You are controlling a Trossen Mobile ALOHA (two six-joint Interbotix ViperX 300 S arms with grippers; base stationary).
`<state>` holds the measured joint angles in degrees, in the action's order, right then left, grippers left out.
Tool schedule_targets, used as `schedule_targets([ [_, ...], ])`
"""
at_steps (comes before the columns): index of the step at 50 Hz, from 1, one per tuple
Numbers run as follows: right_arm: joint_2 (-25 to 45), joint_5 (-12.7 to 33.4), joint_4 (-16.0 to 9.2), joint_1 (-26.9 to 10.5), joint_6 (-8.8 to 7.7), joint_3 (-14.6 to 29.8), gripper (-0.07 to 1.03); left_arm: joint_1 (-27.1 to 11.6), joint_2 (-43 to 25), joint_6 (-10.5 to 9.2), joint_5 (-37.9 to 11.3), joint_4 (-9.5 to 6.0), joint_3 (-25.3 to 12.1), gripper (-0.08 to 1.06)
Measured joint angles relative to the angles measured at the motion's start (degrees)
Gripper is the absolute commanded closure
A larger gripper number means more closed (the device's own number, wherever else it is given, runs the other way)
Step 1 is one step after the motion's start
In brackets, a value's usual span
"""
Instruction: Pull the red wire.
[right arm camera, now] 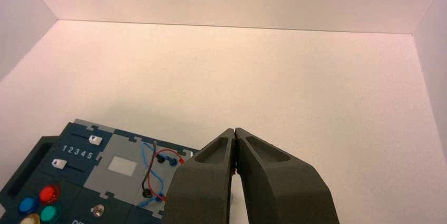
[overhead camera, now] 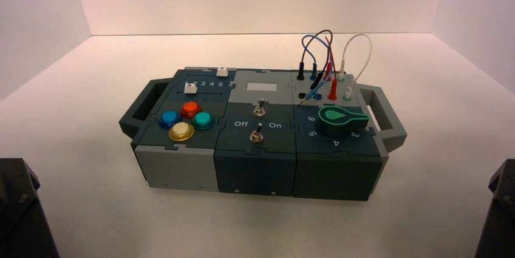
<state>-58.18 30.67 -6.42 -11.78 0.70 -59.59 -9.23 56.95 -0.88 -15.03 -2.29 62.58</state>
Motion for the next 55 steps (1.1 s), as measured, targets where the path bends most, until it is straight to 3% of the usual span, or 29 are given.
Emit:
schedule_targets([
  [18,0.0,-0.35,0.0,0.09,0.0,-0.09,0.99,0.0,-0.26,0.09,-0.35,0.0,0.0,1.01],
  [27,0.18,-0.35,-0.79,-0.18,0.0,-0.09,0.99,-0.79,-2.29,0.09,-4.22,-0.09,-0.18,1.01],
  [41,0.18,0.79,-1.85,-0.26,0.0,-0.09,0.99,-10.9,-8.09,-0.35,-10.81,-0.44,-2.55,1.01],
  [55,3.16,2.2,-2.99,-0.26,0.0,-0.18,0.99,-21.53,-9.76,-4.31,-13.27,-2.9,-2.81,1.01],
])
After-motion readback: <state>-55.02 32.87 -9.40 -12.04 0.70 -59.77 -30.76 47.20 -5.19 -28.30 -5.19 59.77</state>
